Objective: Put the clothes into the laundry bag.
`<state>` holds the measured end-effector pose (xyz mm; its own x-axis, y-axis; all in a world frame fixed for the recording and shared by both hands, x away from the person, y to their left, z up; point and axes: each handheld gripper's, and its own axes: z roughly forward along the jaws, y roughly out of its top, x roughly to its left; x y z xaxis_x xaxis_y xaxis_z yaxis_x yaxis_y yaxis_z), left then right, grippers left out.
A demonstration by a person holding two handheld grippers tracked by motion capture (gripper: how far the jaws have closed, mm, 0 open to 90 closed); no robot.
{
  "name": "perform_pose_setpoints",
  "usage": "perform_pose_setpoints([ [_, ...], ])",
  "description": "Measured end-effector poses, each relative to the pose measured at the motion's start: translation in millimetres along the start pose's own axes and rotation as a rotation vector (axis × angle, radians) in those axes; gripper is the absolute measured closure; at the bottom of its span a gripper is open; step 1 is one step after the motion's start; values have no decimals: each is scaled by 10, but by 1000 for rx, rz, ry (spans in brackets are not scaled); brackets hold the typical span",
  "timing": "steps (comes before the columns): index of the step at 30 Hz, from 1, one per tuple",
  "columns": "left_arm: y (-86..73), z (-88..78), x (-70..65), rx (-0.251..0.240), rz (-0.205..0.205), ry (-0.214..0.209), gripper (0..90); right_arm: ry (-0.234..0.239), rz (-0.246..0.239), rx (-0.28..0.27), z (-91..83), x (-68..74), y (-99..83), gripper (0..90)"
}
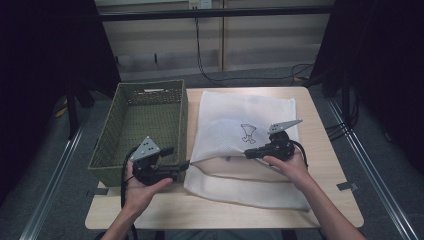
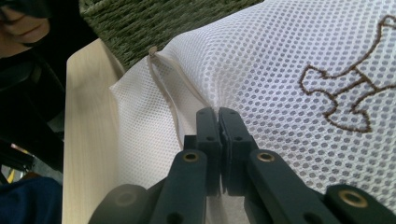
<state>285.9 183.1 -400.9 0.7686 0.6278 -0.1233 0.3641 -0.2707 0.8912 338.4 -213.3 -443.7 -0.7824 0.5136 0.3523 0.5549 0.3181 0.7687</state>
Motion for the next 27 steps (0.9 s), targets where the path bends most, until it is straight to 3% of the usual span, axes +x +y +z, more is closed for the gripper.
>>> perform_pose_setpoints([
  [4,-22,-106,-1,-23,24,6,194,-10,-4,29,24,10,-7,881],
  [9,-105,-192,89,-1,-48,28,146,-15,-15,41,37,31,-22,879],
  [13,-91,-319,144,-19,-41,76,129,-21,1,35,48,21,-108,872],
  [16,-146,-401,242,-43,-82,115,125,-27,-4,30,35,22,-148,878],
  [19,-215,-403,255,-39,-109,120,123,-25,-1,27,11,18,-159,879],
  [27,-254,-393,179,-52,-84,113,123,-38,21,58,87,-23,-249,877],
])
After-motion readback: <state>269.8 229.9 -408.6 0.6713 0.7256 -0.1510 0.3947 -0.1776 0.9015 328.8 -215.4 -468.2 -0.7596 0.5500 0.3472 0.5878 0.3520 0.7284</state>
